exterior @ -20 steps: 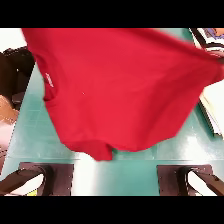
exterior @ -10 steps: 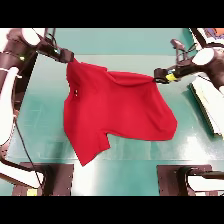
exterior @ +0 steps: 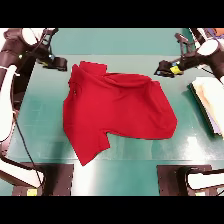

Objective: Fold the shirts.

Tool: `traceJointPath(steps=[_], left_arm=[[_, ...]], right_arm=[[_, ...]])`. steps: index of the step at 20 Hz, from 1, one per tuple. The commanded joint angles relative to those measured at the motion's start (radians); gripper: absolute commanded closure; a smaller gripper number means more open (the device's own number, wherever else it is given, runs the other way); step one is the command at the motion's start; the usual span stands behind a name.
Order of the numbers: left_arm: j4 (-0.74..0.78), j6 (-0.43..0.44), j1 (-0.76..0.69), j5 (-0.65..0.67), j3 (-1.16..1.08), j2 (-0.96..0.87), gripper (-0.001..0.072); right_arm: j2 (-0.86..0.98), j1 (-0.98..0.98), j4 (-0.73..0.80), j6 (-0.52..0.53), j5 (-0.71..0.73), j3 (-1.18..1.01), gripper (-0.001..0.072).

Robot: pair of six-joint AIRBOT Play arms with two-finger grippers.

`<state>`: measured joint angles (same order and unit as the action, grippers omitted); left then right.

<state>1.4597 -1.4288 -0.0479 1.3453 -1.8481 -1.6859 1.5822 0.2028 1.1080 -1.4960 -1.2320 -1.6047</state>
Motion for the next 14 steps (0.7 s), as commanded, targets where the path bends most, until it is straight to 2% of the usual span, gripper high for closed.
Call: traceJointPath(steps=[1,5,6,7,8,9,14], left_arm=[[0.000,-0.012,0.065,0.127,0.124,0.103,0.0166],[-0.009,-0.024,0.130,0.043,0.560,0.378,0.0164],[-0.033,-0.031,0.136,0.023,0.671,0.444,0.0164],[-0.061,-0.032,0.136,0.002,0.784,0.509,0.0164],[-0.103,-0.035,0.135,-0.025,0.882,0.564,0.0164],[-0.163,-0.034,0.136,-0.058,0.977,0.615,0.0164],[-0.343,-0.034,0.135,-0.177,1.255,0.687,0.0164]], right_arm=[[-0.140,-0.055,-0.016,0.054,-0.069,0.156,0.0407],[-0.320,-0.108,-0.018,0.079,-0.061,0.386,0.0405],[-0.355,-0.117,-0.019,0.090,-0.057,0.425,0.0380],[-0.388,-0.126,-0.027,0.092,-0.047,0.461,0.0314],[-0.418,-0.138,-0.054,0.092,-0.040,0.496,0.0215],[-0.447,-0.152,-0.085,0.095,-0.038,0.527,0.0187],[-0.529,-0.204,-0.122,0.107,-0.048,0.597,0.0188]])
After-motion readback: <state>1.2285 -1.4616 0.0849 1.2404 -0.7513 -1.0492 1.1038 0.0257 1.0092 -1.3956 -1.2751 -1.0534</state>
